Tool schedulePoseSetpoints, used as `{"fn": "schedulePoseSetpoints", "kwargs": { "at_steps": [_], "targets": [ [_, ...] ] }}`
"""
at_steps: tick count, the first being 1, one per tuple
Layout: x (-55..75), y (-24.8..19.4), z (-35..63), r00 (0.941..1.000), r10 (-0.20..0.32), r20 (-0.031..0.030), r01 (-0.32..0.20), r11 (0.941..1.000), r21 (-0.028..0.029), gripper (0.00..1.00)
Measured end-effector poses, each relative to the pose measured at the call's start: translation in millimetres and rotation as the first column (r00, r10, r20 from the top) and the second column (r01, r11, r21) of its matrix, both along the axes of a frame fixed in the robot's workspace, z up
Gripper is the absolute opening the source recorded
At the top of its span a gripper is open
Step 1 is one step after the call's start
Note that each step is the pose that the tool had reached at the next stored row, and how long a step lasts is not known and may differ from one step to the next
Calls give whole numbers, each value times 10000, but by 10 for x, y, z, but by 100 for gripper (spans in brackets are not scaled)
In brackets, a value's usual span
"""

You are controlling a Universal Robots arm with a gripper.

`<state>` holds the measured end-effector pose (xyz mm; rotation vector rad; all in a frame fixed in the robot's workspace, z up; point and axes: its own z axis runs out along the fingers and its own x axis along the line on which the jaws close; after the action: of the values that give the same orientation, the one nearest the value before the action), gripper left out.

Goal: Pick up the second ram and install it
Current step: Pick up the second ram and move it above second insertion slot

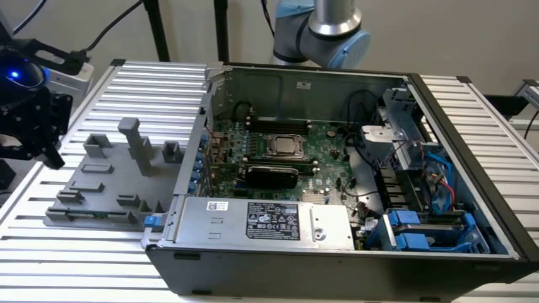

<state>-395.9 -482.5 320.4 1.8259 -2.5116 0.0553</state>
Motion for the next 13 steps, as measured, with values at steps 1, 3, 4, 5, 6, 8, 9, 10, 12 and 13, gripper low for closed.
{"fn": "schedulePoseSetpoints", "kwargs": {
  "at_steps": [1,3,4,5,6,8,9,10,12,13],
  "targets": [
    [0,0,-6,9998,179,0,-179,9998,-1,11],
    [0,0,-19,9985,556,-1,-556,9985,-5,11],
    [0,0,-26,9973,734,-1,-734,9973,-6,11],
    [0,0,-33,9958,914,-1,-914,9958,-7,11],
    [0,0,-39,9940,1092,-1,-1092,9940,-8,11],
    [0,0,-54,9894,1449,0,-1449,9894,-8,11],
    [0,0,-61,9866,1632,0,-1632,9866,-9,11],
    [0,0,-69,9835,1810,0,-1810,9835,-8,11],
    [0,0,-80,9764,2161,-2,-2161,9764,-11,11],
    [0,0,-82,9730,2307,-7,-2308,9730,-26,11]
  ]
}}
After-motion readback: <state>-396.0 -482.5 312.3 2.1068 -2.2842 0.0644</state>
